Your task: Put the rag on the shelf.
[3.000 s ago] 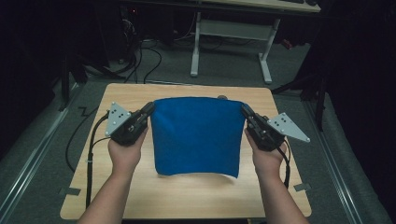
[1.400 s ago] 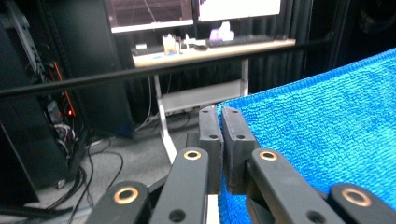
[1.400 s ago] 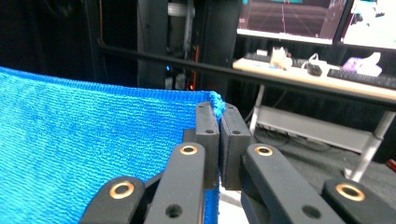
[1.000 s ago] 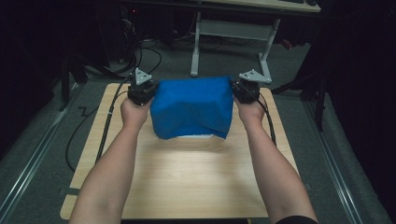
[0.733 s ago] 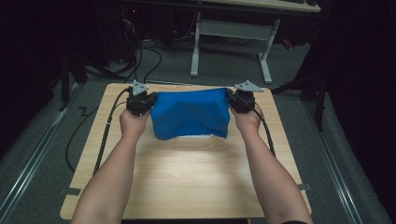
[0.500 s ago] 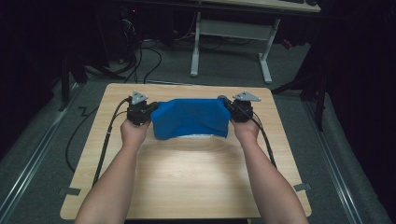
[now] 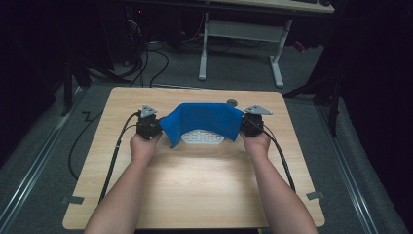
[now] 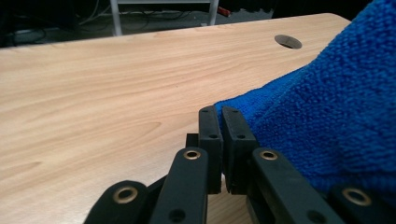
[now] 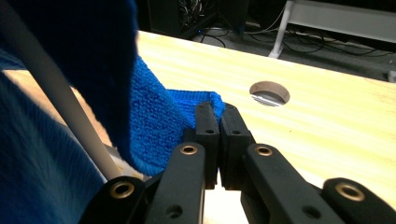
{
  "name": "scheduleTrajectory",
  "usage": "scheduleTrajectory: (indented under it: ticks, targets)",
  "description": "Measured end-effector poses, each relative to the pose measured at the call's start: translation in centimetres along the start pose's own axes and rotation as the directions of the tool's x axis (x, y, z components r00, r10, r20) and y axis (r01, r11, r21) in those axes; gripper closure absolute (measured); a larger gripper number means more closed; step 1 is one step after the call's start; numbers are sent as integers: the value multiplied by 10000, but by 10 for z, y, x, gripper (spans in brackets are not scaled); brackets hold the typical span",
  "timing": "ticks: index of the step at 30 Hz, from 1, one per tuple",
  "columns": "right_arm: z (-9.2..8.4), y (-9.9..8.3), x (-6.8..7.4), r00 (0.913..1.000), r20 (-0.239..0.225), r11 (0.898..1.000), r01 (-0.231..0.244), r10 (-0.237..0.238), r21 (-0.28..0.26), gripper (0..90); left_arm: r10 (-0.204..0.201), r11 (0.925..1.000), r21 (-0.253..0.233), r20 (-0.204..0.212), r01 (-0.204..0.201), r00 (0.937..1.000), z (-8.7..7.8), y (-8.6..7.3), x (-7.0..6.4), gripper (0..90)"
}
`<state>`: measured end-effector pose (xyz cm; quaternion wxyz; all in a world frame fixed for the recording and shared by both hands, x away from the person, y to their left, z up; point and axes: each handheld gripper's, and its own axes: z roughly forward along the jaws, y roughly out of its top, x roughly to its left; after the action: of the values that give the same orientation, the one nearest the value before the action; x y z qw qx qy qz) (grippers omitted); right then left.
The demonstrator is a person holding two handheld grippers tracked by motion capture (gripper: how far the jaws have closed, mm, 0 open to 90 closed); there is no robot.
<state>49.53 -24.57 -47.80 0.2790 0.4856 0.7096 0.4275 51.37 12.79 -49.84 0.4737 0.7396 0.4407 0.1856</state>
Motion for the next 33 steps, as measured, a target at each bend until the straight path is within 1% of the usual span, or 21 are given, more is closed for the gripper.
scheduleTrajectory:
  ticks: [2, 4, 8, 9, 10, 13, 15, 16, 18, 19, 23, 28, 33]
  targets:
    - [1, -4, -1, 10000, -11, 10000, -86, 86, 43, 887, 39, 10000, 41, 17, -39, 10000, 2, -1, -1, 874]
    - [2, -8, -2, 9999, -45, 9998, -158, 158, 138, 886, -21, 9999, 99, 51, 21, 10000, 4, -3, -1, 872]
    - [5, -13, -2, 9998, -104, 9997, -139, 141, 209, 872, -83, 9999, 146, 112, 82, 9999, 7, -5, -1, 854]
    - [5, -13, -1, 9997, -151, 9997, -164, 166, 165, 833, -196, 9998, 101, 122, 195, 9997, 8, -6, -1, 816]
    - [5, -13, -1, 9997, -152, 9997, -170, 173, 184, 812, -264, 9996, 94, 127, 263, 9996, 8, -7, -1, 801]
    - [6, -13, 0, 9996, -174, 9996, -211, 214, 169, 737, -281, 9996, 43, -74, 282, 9996, 7, -9, 0, 722]
    - [5, -12, 0, 9995, -141, 9995, -265, 267, 187, 711, -334, 9994, 31, -110, 334, 9994, 4, -9, 2, 702]
    - [4, -11, -1, 9996, -100, 9996, -258, 259, 115, 691, -346, 9994, -6, -131, 345, 9993, 3, -10, 3, 681]
    - [2, -10, -1, 9994, -78, 9994, -339, 340, 54, 660, -299, 9995, -81, -324, 296, 9990, -1, -10, 4, 643]
    - [0, -9, -3, 9993, -11, 9993, -365, 365, 0, 645, -289, 9996, -65, -352, 287, 9990, -3, -11, 5, 624]
    - [-4, -6, -6, 9992, 85, 9992, -384, 385, -91, 620, -304, 9994, -177, -546, 294, 9980, -11, -12, 10, 588]
    - [-11, -3, -11, 9993, 183, 9994, -321, 323, -106, 604, -367, 9993, -113, -699, 359, 9969, -20, -16, 16, 577]
    - [-21, 0, -14, 9992, 298, 9993, -268, 275, -244, 598, -444, 9989, -181, -712, 432, 9965, -29, -19, 19, 571]
